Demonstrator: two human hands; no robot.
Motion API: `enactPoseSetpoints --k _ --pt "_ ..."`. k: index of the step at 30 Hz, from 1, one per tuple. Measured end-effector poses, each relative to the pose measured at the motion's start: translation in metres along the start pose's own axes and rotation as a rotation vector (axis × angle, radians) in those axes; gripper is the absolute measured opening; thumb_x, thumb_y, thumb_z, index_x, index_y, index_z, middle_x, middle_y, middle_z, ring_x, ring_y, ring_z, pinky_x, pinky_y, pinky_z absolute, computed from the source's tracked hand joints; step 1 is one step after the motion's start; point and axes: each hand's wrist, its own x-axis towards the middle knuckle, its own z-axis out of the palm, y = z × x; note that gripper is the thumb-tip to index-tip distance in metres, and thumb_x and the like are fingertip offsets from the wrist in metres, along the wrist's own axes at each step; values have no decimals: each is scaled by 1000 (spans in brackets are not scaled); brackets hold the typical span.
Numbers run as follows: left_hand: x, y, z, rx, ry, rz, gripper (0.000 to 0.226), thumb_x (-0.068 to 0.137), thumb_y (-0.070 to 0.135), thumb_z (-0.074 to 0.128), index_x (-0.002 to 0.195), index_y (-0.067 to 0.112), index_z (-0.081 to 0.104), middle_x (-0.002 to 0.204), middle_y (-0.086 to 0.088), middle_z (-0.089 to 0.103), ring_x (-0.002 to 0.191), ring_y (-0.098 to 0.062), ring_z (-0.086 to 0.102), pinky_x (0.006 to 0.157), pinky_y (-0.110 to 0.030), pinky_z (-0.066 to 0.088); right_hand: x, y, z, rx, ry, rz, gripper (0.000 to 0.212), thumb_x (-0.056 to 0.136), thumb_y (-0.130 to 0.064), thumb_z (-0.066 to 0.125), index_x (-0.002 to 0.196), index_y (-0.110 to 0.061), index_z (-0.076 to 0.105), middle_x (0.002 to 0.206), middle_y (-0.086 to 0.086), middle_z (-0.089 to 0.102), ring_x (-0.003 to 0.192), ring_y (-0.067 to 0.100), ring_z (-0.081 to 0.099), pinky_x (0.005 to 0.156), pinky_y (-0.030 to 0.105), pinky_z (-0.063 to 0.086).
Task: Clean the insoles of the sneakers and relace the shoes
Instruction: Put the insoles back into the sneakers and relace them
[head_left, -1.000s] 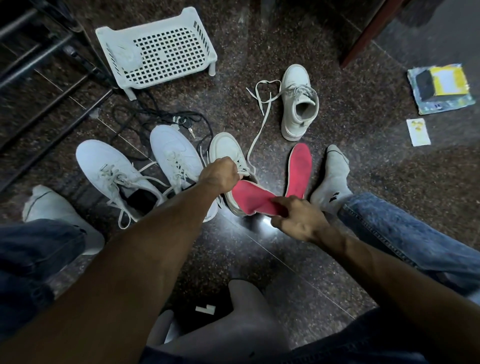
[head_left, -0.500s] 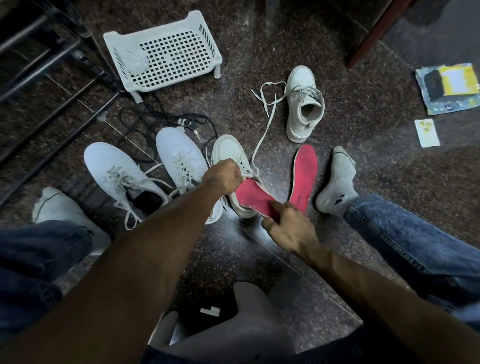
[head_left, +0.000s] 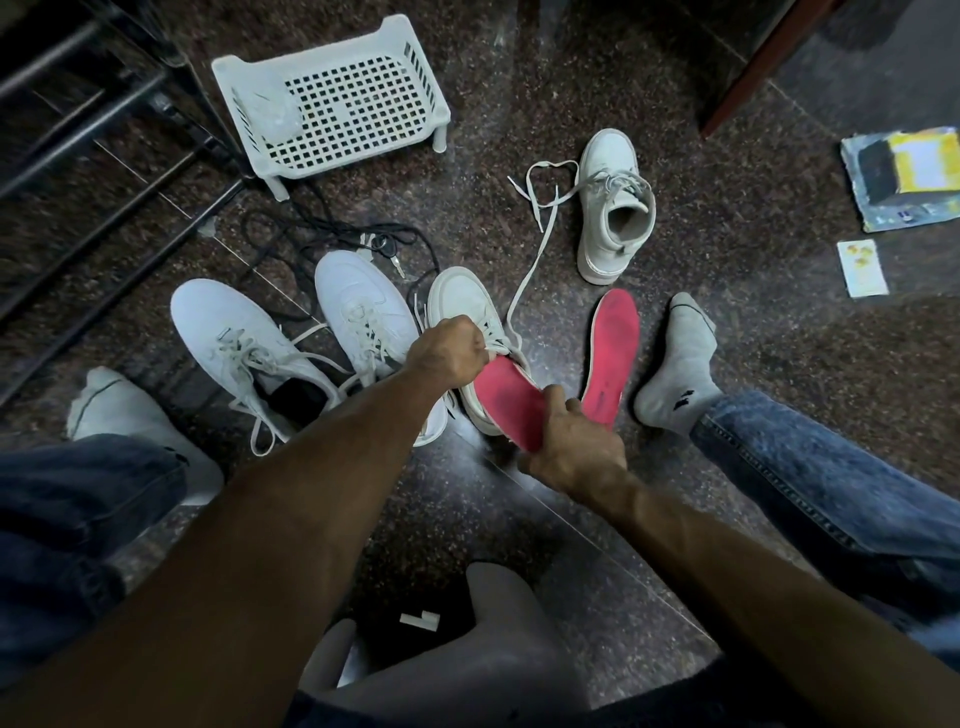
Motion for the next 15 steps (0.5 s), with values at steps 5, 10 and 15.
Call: enactPoseSetpoints --k 5,10,15 --pt "0 -2 1 -12 1 -1 39 83 27 64 50 13 50 57 -3 56 66 -29 63 64 -31 50 17 -14 20 102 150 67 79 77 -51 66 134 -13 28 124 7 53 103 36 62 72 40 43" --pt "2 -4 3 -22 -3 3 39 82 25 62 47 14 47 52 -1 50 68 -33 64 61 -30 47 16 -8 23 51 297 -12 39 88 -45 49 108 -12 55 108 12 67 97 37 63 72 38 45" --pt "1 -3 4 -48 3 -15 39 81 25 63 47 15 46 55 -5 51 73 -34 65 62 -29 46 26 -11 20 42 298 -48 35 89 -40 48 106 -11 59 107 14 65 97 38 62 73 39 47"
